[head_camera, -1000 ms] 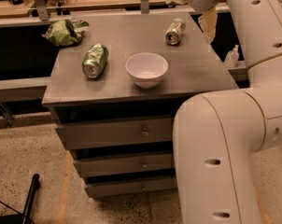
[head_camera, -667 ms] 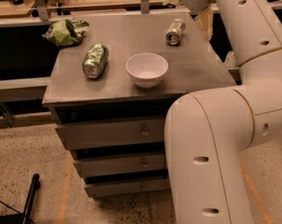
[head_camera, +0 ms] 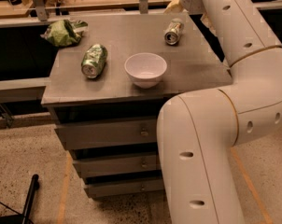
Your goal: Move 7up can near green can
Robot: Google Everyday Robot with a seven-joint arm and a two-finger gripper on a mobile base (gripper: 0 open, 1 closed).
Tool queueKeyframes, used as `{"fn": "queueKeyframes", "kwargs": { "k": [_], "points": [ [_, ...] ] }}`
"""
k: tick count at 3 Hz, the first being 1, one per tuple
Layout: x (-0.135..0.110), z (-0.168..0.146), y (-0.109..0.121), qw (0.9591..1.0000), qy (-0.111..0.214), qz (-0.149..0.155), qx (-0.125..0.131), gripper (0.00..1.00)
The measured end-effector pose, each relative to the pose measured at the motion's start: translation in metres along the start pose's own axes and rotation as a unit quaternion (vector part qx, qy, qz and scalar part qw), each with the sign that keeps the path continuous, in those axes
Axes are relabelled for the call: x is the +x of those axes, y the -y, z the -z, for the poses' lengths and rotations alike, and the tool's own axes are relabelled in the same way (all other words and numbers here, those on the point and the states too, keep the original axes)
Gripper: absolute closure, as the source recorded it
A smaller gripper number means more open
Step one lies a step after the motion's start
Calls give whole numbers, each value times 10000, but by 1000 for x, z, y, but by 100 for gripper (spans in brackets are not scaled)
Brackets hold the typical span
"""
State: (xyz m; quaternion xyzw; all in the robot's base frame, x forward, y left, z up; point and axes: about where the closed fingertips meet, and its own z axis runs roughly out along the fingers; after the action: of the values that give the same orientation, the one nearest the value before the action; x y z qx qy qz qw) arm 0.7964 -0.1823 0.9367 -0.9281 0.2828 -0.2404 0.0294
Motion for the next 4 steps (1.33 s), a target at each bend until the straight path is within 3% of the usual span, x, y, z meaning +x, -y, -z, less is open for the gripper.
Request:
{"fn": "queueKeyframes", "kwargs": {
  "k": [1, 2, 3, 4],
  "points": [
    [2, -4, 4, 9989, -49, 471, 49, 0],
    [4, -11, 10, 9984, -137, 553, -24, 0],
    [20, -25, 17, 9956, -380, 819, 252, 0],
    [34, -40, 26, 9903, -583, 1081, 650, 0]
  ]
}}
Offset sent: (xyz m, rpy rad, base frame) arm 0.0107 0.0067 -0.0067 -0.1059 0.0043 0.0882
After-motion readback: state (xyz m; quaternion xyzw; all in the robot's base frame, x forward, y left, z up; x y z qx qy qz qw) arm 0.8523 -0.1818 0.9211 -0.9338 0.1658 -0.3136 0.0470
